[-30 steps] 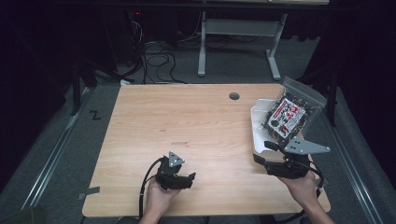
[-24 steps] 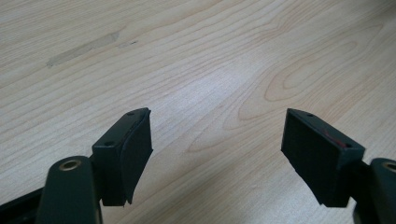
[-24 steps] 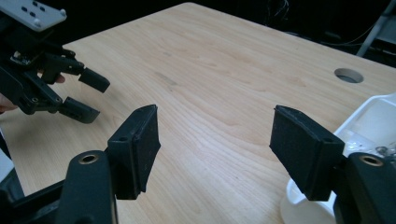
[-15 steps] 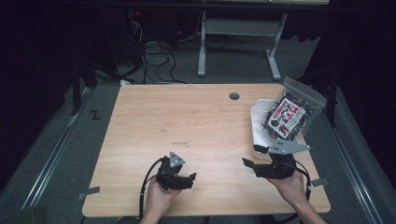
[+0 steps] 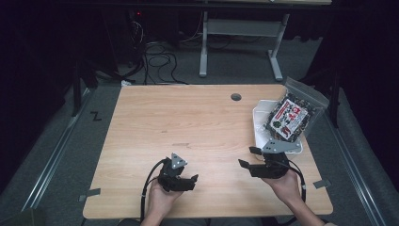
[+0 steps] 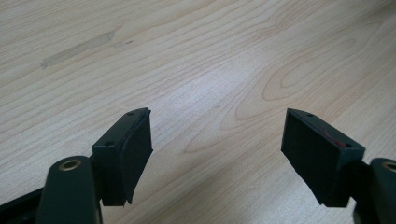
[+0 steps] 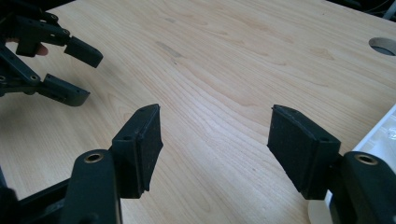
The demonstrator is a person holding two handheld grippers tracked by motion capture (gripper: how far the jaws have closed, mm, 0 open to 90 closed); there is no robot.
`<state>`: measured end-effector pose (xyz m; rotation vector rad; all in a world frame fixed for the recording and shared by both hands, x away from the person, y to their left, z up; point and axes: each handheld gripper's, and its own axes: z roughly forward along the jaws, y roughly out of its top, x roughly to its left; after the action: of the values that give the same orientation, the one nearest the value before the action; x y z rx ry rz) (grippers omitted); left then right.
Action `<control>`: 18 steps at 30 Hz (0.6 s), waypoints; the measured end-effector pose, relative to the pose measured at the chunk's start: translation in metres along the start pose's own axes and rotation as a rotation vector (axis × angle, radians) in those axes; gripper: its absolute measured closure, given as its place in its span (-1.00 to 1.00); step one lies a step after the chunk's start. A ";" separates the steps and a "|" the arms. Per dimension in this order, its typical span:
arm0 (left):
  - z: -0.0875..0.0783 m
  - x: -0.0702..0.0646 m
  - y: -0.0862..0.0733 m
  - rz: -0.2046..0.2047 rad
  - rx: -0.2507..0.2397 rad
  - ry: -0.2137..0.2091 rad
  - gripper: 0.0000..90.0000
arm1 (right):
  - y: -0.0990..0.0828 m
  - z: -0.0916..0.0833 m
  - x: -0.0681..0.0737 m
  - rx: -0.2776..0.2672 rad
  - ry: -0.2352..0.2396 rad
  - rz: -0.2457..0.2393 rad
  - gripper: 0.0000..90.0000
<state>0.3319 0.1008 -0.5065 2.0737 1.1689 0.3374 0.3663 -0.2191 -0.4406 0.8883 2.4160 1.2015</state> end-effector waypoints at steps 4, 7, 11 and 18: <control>0.000 -0.001 0.000 0.005 0.001 0.000 -0.44 | 0.000 0.006 -0.002 0.015 -0.001 0.010 -0.21; 0.001 -0.001 0.000 0.004 0.002 -0.001 -0.44 | -0.002 0.011 -0.005 0.020 0.003 0.017 -0.20; 0.002 -0.001 0.000 0.004 0.006 -0.003 -0.44 | -0.005 0.016 -0.009 0.037 0.000 0.035 -0.20; 0.003 -0.002 0.000 0.004 0.009 -0.005 -0.44 | -0.013 0.026 -0.016 0.044 0.002 0.083 -0.20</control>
<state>0.3328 0.0979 -0.5083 2.0839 1.1654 0.3301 0.3864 -0.2195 -0.4671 1.0105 2.4374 1.1824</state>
